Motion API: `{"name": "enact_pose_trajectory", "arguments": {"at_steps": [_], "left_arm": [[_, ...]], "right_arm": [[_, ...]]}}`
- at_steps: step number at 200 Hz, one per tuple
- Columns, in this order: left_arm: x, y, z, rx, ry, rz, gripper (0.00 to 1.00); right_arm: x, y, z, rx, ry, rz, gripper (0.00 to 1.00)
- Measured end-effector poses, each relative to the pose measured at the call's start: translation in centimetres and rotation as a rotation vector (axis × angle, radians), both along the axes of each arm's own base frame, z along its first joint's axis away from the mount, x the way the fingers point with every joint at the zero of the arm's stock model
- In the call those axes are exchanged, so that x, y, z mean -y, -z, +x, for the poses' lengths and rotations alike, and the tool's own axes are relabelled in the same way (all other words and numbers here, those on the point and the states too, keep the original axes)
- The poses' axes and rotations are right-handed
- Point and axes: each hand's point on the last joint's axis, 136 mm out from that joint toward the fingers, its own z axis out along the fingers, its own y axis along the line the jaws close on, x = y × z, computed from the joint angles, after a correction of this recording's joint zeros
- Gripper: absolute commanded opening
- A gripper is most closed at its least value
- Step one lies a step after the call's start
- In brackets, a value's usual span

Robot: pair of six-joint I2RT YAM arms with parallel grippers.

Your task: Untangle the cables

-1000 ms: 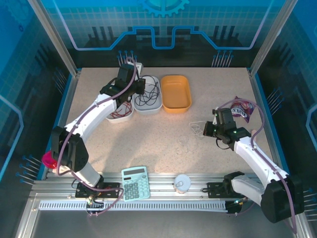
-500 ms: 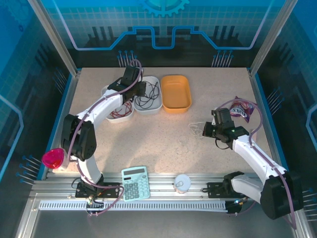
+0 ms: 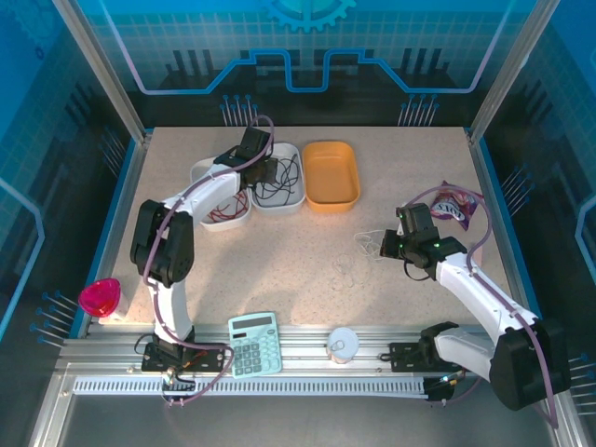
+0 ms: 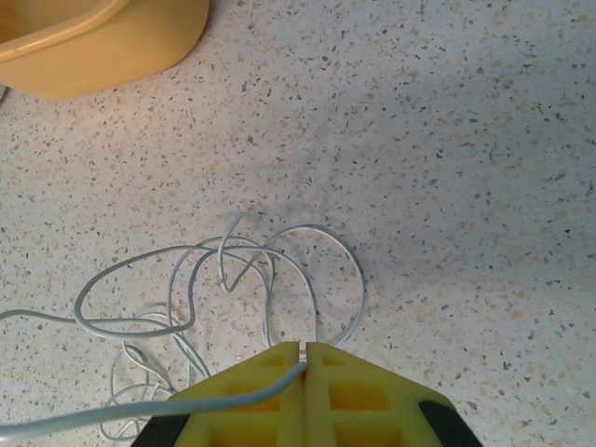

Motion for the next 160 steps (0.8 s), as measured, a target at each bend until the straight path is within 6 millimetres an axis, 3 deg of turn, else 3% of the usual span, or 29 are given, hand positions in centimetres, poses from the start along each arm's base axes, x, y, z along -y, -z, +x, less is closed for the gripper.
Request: {"name": "enact_pose_trajectory", "arguments": {"at_steps": [60, 83, 97, 119, 160], "left_arm": [[0.2, 1.4, 1.3, -0.011, -0.014, 0.013, 0.03], [-0.3, 2.3, 1.9, -0.023, -0.036, 0.045, 0.1], [-0.6, 3.1, 1.9, -0.04, -0.047, 0.066, 0.18], [-0.9, 3.8, 1.6, -0.065, -0.056, 0.082, 0.41], [-1.4, 4.2, 1.0, -0.092, -0.09, 0.089, 0.63]], "right_arm": [[-0.3, 0.2, -0.2, -0.009, -0.01, -0.002, 0.05], [-0.3, 0.2, -0.2, -0.012, -0.011, -0.004, 0.04], [-0.2, 0.2, -0.3, -0.015, -0.011, -0.005, 0.05], [-0.2, 0.3, -0.3, -0.017, -0.011, -0.005, 0.05], [-0.7, -0.5, 0.1, 0.003, -0.021, 0.001, 0.05]]}}
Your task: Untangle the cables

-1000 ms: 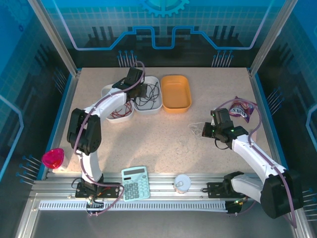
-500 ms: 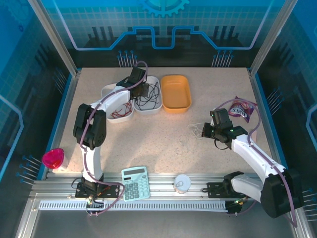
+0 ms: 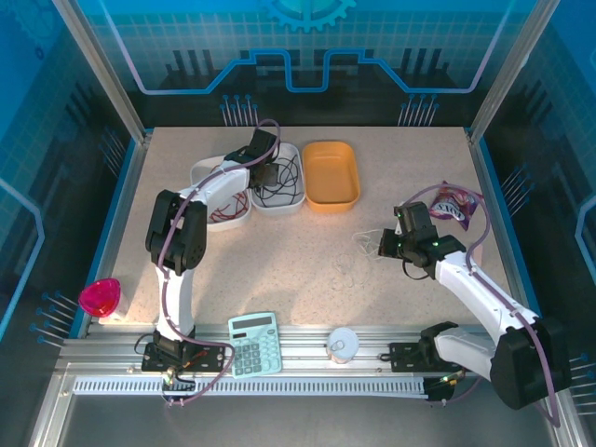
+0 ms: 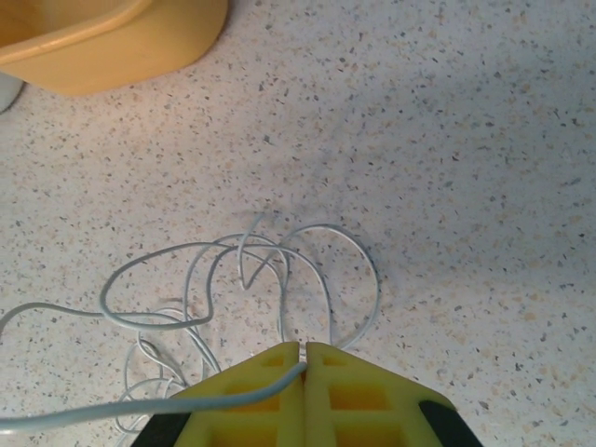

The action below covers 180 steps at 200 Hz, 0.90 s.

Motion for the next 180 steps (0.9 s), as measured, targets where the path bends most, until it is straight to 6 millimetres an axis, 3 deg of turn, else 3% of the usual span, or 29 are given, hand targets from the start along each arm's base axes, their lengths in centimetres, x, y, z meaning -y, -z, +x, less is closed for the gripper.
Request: {"name": "enact_pose_trajectory", "arguments": {"at_steps": [30, 47, 94, 114, 136, 180], "left_arm": [[-0.2, -0.5, -0.4, -0.004, -0.019, -0.008, 0.78], [-0.3, -2.3, -0.9, 0.023, -0.014, -0.017, 0.98], [0.1, -11.5, -5.2, 0.181, -0.005, -0.13, 0.99], [1.2, -13.8, -8.0, 0.234, 0.043, -0.221, 0.99], [3.2, -13.5, -11.2, 0.25, 0.131, -0.374, 0.99], [7.8, -8.4, -16.4, 0.156, 0.286, -0.608, 0.99]], "right_arm": [[-0.2, -0.2, 0.1, 0.004, -0.004, 0.001, 0.04], [-0.1, -0.2, 0.1, 0.005, -0.001, 0.0, 0.04], [-0.5, -0.2, 0.0, 0.007, -0.003, -0.006, 0.08], [-0.6, -0.2, -0.1, 0.007, -0.003, -0.006, 0.1], [-0.9, -0.2, -0.2, 0.008, -0.006, -0.004, 0.14], [-1.4, -0.3, -0.2, 0.011, -0.023, -0.003, 0.13]]}}
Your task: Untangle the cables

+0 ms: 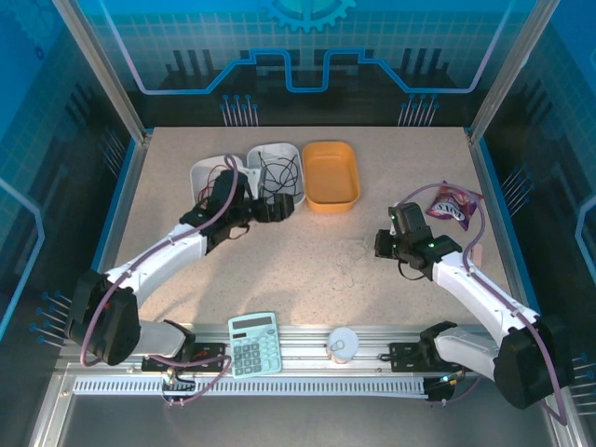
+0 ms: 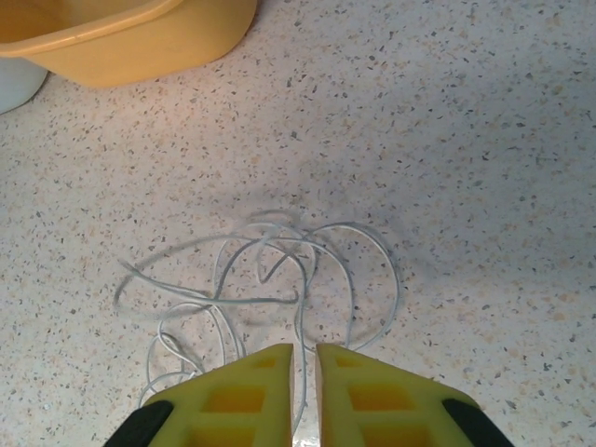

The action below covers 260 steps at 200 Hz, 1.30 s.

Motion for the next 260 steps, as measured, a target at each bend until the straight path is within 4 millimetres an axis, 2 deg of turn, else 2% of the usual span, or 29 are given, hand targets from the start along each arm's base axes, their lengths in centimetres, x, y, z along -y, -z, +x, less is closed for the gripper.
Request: {"name": "enact_pose_trajectory", "arguments": {"at_steps": [20, 47, 59, 84, 103, 123, 136, 155, 171, 197, 227, 260], "left_arm": [[3.2, 0.6, -2.2, 0.009, 0.11, -0.019, 0.99], [7.1, 0.2, -4.1, 0.046, 0.236, -0.071, 0.99], [7.9, 0.7, -4.4, 0.043, 0.258, -0.086, 0.99], [8.7, 3.3, -4.9, -0.02, 0.261, -0.093, 0.99], [8.4, 5.2, -5.5, -0.067, 0.235, -0.081, 0.99], [7.7, 6.1, -5.3, -0.083, 0.18, -0.064, 0.99], [7.0, 6.3, -4.9, -0.08, 0.132, -0.052, 0.99], [5.8, 6.1, -4.4, -0.063, 0.062, -0.035, 0.99], [5.1, 5.6, -4.0, -0.044, 0.014, -0.031, 0.99], [4.1, 5.0, -3.5, -0.023, -0.052, -0.032, 0.99], [2.8, 6.1, -3.6, -0.046, -0.125, -0.012, 0.99], [0.9, 6.6, -3.9, -0.054, -0.21, 0.007, 0.99]], "right_arm": [[-0.2, -0.1, 0.1, 0.005, -0.004, 0.003, 0.11], [-0.2, -0.1, 0.1, 0.007, -0.003, 0.005, 0.13], [-0.4, -0.1, 0.0, 0.006, -0.008, 0.005, 0.14], [-1.2, 0.0, -0.4, 0.004, -0.041, -0.005, 0.21], [-2.0, 0.2, -1.2, -0.008, -0.07, -0.023, 0.27], [-2.8, 0.2, -2.0, -0.021, -0.103, -0.052, 0.33], [-3.5, 0.0, -2.3, -0.022, -0.13, -0.073, 0.38], [-4.7, -0.1, -2.4, -0.022, -0.174, -0.103, 0.52], [-5.7, -0.1, -2.3, -0.031, -0.22, -0.134, 0.56], [-6.9, 0.3, -1.7, -0.056, -0.268, -0.192, 0.59], [-8.2, 0.5, -0.5, -0.079, -0.309, -0.256, 0.57], [-9.2, 1.8, 0.2, -0.135, -0.356, -0.335, 0.55]]}}
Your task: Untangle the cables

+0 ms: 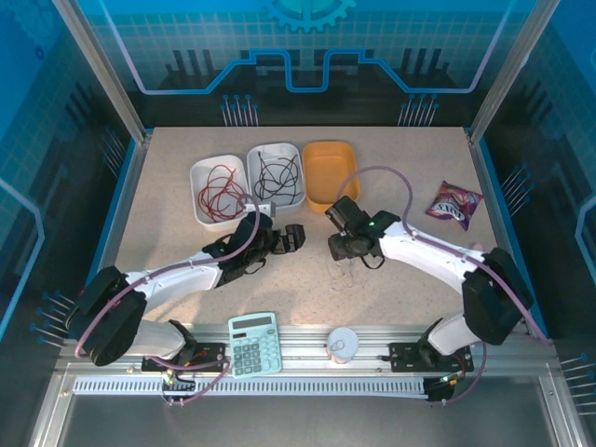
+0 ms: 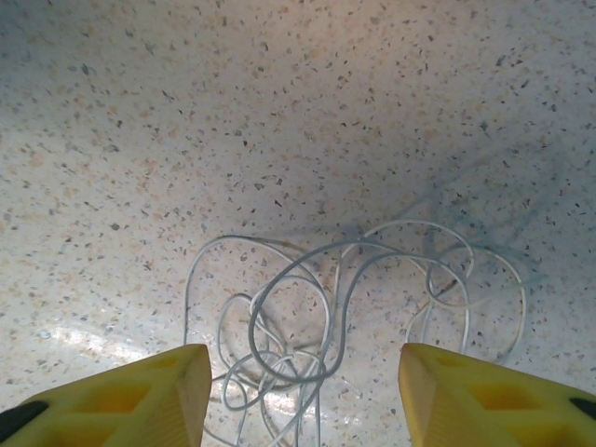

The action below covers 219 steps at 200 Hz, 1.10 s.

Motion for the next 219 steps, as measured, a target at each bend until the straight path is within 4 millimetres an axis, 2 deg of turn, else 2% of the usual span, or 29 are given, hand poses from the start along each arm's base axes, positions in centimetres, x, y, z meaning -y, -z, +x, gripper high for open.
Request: {"name": "enact_pose_trajectory", "arguments": {"at_steps": [39, 78, 86, 102, 130, 155, 219], "left_arm": [[-1.8, -0.9, 0.1, 0.029, -0.082, 0.005, 0.99], [-3.0, -0.6, 0.0, 0.025, -0.13, 0.004, 0.99], [-3.1, -0.4, 0.0, 0.021, -0.133, 0.006, 0.99], [-3.4, -0.1, -0.1, 0.011, -0.142, 0.008, 0.99], [-3.7, 0.1, -0.1, 0.0, -0.156, 0.004, 0.99], [-3.7, 0.1, -0.1, -0.001, -0.156, 0.004, 0.99], [-3.5, 0.2, -0.3, 0.004, -0.122, 0.019, 0.99]], "right_arm": [[-1.0, 2.3, 0.0, -0.072, -0.054, -0.114, 0.57], [-0.9, 3.8, 0.3, -0.113, -0.062, -0.217, 0.49], [-0.8, 4.0, 0.3, -0.117, -0.061, -0.231, 0.44], [-0.3, 3.8, 0.3, -0.117, -0.055, -0.257, 0.29], [0.5, 3.3, 0.5, -0.099, -0.029, -0.297, 0.13], [1.3, 1.7, 0.5, -0.063, -0.008, -0.307, 0.0], [2.2, -6.7, 0.4, 0.141, 0.03, -0.17, 0.0]]}}
